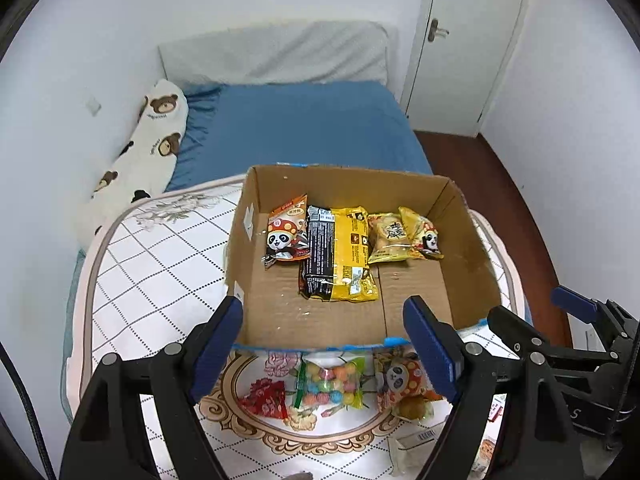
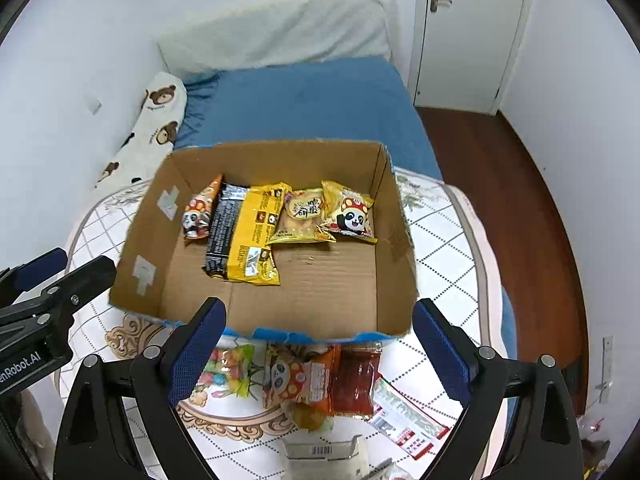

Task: Organize snacks
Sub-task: 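Lift both tools out of the box, then grasp the white wrapped pastry with the left tool while the right grasps the oat cookie packet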

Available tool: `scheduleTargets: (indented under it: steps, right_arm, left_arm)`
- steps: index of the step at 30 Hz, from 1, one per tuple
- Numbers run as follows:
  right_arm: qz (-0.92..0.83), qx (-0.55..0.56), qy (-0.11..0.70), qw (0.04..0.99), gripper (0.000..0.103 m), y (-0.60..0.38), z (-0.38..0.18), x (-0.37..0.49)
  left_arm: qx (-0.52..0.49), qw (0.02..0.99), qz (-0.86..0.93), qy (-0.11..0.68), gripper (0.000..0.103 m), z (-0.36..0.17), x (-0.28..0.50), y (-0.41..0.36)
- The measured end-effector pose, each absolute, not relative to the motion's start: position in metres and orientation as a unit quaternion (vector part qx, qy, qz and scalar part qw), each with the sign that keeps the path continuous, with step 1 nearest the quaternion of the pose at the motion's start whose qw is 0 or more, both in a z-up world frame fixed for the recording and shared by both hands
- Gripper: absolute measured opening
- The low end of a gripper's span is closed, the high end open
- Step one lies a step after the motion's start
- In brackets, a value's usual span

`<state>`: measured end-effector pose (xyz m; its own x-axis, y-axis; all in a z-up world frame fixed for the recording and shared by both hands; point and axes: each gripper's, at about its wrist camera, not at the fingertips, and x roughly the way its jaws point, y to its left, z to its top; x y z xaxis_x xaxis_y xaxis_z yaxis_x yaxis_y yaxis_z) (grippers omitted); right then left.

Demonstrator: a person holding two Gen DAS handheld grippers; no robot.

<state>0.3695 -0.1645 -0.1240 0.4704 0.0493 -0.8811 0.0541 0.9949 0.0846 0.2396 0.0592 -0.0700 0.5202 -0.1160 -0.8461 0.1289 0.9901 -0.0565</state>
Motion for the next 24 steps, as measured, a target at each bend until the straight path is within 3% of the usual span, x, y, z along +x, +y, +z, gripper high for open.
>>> scheduleTargets:
  steps: [13, 20, 24]
  right_arm:
    - [0.006, 0.088, 0.491, 0.866, 0.096, -0.157, -0.096, 0.297]
    - [-0.027, 0.135, 0.534, 0.834, 0.096, -0.18, -0.137, 0.244]
    - [-0.055, 0.195, 0.569, 0.797, 0.096, -0.217, -0.179, 0.213]
  left_arm:
    - [0.003, 0.884, -0.072, 0.461, 0.082, -0.052, 0.171, 0.072]
    - [0.023, 0.854, -0.097, 0.511, 0.082, -0.099, 0.136, 0.059]
    - [0.094, 0.823, -0.133, 0.544, 0.082, -0.147, 0.115, 0.019]
